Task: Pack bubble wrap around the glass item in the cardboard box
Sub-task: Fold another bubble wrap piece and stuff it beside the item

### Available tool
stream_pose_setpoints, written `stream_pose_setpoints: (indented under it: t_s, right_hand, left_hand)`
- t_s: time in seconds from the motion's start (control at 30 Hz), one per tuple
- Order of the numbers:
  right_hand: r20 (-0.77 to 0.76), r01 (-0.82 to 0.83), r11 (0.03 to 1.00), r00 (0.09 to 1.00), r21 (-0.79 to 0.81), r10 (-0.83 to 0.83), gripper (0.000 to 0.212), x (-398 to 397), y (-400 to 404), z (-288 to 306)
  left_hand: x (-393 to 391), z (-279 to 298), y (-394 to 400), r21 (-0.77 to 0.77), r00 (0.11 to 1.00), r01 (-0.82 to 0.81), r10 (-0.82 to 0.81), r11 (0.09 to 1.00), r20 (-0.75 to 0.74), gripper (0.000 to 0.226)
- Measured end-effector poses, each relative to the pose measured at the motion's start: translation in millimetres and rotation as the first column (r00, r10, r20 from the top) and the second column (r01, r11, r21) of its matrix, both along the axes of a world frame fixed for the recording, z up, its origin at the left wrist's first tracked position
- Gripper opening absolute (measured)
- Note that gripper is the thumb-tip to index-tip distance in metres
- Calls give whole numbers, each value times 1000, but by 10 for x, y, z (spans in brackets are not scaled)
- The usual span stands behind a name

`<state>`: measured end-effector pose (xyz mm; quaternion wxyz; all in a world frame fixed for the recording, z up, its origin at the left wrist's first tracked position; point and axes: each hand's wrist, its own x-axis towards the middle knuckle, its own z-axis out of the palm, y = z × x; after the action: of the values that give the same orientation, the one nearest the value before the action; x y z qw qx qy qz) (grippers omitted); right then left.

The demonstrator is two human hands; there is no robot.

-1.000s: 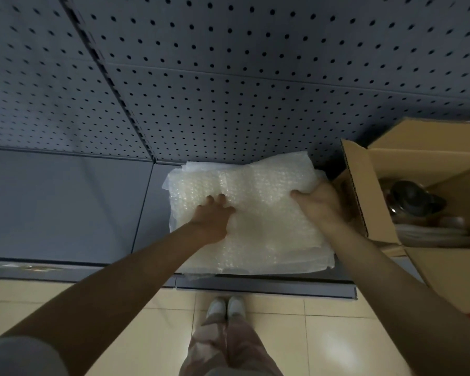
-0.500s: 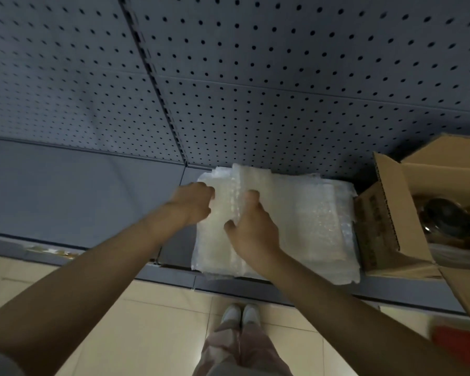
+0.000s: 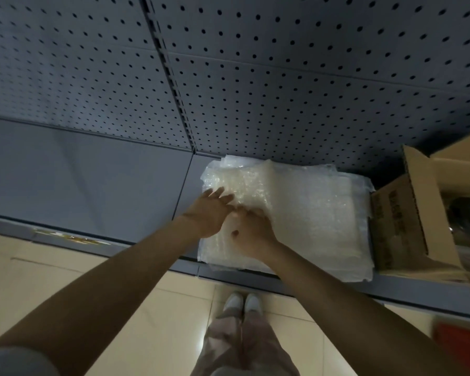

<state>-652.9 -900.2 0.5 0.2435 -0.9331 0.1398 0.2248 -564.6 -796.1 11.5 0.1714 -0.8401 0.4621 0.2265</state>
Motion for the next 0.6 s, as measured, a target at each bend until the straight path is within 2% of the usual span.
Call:
stream_pose_setpoints:
  t_s: [0.07, 0.1, 0.17, 0.2, 0.23, 0.27, 0.3, 0.33, 0.4, 0.5, 0.6]
  right_hand:
    - [220, 110, 992, 968, 61, -121, 31, -56, -51, 19]
    - [372, 209, 975, 902, 71, -220, 25, -103, -76, 40]
    - [570, 419, 908, 745, 6, -347, 28, -204, -137, 73]
    - [572, 510, 860, 704, 4, -421, 36, -251, -184, 86]
    - [472, 588, 806, 693, 69, -546, 46, -273, -238, 99]
    - [302, 649, 738, 676, 186, -672, 55, -274, -291, 110]
    - [112, 683, 668, 670, 296, -734, 60, -270, -348, 107]
    - [-24, 677, 646, 697, 351, -717, 62, -266, -396, 117]
    - [-80, 610, 720, 779, 331, -622, 60, -267, -486, 182]
    - [-57, 529, 783, 838, 328, -543, 51, -210, -668, 369]
    - [-22, 367, 898, 927, 240, -374, 48, -64, -950, 645]
  left_hand:
    - [6, -26, 4, 5, 1000, -12, 12, 1000, 1, 55]
    - [11, -20, 10, 17, 1000, -11, 11, 1000, 1, 55]
    - [17, 14, 27, 51, 1000, -9, 10, 999, -10, 55]
    - [18, 32, 34, 63, 1000, -15, 16, 998, -21, 54]
    - [20, 53, 36, 67, 999, -26, 29, 997, -36, 54]
    - [23, 73, 34, 66, 998, -42, 46, 997, -54, 53]
    - [28, 94, 29, 62, 995, -61, 65, 996, -74, 52]
    - [31, 119, 23, 63, 992, -79, 85, 995, -94, 52]
    - [28, 200, 1, 82, 987, -100, 109, 992, -121, 52]
    - [21, 408, -73, 89, 986, -96, 107, 991, -129, 50]
    - [-1, 652, -192, 19, 996, -83, 84, 996, -39, 47]
